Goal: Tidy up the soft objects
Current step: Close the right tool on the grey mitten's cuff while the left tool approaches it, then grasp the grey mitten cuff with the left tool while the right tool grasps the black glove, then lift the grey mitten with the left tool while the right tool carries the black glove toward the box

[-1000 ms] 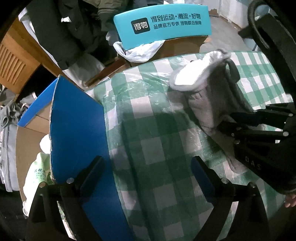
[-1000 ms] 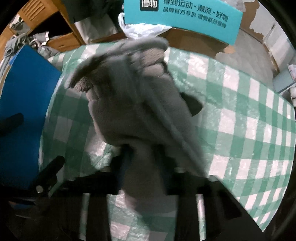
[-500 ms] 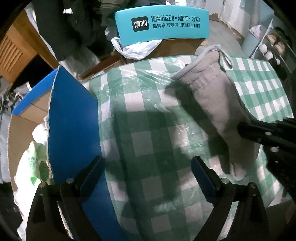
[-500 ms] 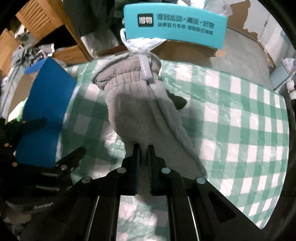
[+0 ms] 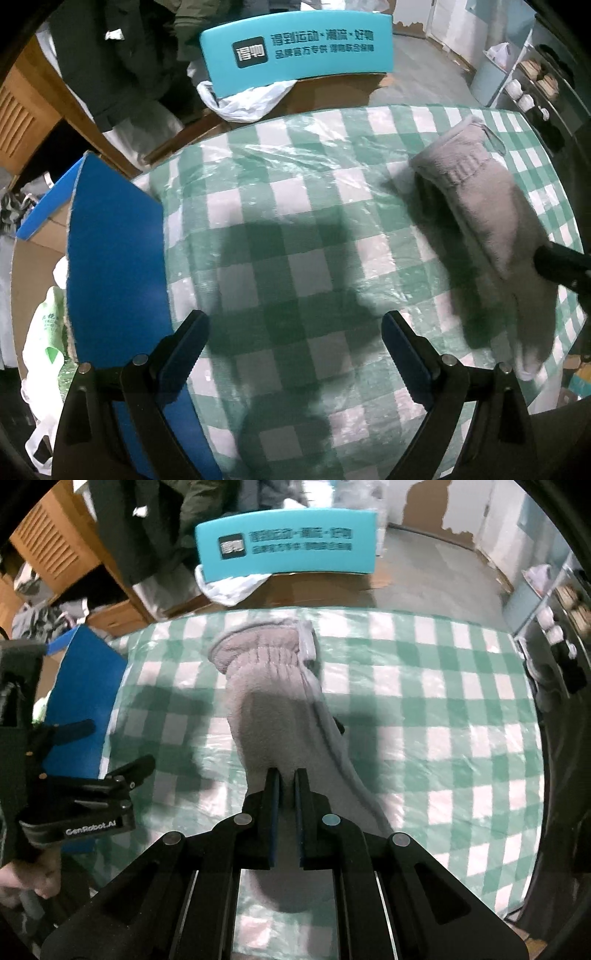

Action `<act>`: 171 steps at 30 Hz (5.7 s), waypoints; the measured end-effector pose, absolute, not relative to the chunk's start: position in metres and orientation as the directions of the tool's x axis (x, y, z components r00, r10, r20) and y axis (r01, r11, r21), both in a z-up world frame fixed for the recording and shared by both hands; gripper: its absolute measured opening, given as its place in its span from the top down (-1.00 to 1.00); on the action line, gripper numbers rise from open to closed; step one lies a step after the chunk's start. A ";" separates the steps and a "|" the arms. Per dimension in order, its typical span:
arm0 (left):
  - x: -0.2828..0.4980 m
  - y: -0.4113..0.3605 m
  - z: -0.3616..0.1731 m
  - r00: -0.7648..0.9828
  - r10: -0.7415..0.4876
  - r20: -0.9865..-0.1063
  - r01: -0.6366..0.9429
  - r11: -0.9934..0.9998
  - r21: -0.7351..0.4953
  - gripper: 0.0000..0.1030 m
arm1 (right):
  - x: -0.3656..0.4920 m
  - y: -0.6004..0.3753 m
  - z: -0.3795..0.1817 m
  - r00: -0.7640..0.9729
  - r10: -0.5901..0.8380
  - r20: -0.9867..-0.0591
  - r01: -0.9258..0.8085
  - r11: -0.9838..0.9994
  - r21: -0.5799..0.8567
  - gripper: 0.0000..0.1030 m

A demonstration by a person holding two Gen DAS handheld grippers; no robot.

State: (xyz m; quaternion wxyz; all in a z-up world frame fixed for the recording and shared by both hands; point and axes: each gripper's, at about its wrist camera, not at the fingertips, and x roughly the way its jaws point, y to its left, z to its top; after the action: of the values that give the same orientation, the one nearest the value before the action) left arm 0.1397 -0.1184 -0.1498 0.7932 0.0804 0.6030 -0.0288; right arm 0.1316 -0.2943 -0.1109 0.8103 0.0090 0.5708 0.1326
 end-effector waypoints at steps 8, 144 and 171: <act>0.138 -0.134 -0.157 0.261 0.063 -0.963 0.171 0.979 0.110 -0.85 | 0.121 -0.322 -0.102 0.328 0.235 -0.915 -0.159 0.968 0.192 0.90; 0.115 -0.131 -0.083 0.462 -0.055 -0.885 0.175 0.984 0.030 0.69 | 0.118 -0.286 -0.077 0.405 0.157 -0.901 -0.190 0.978 0.085 0.26; 0.086 -0.089 -0.007 0.613 -0.003 -0.790 0.092 0.994 0.067 0.69 | 0.099 -0.246 -0.013 0.502 0.210 -0.839 -0.279 0.958 0.073 0.26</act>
State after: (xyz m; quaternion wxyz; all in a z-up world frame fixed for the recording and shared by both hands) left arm 0.0863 -0.0889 -0.0068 0.8967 0.0505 0.4390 -0.0265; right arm 0.0989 -0.2458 -0.0135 0.8658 -0.0359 0.4787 0.1412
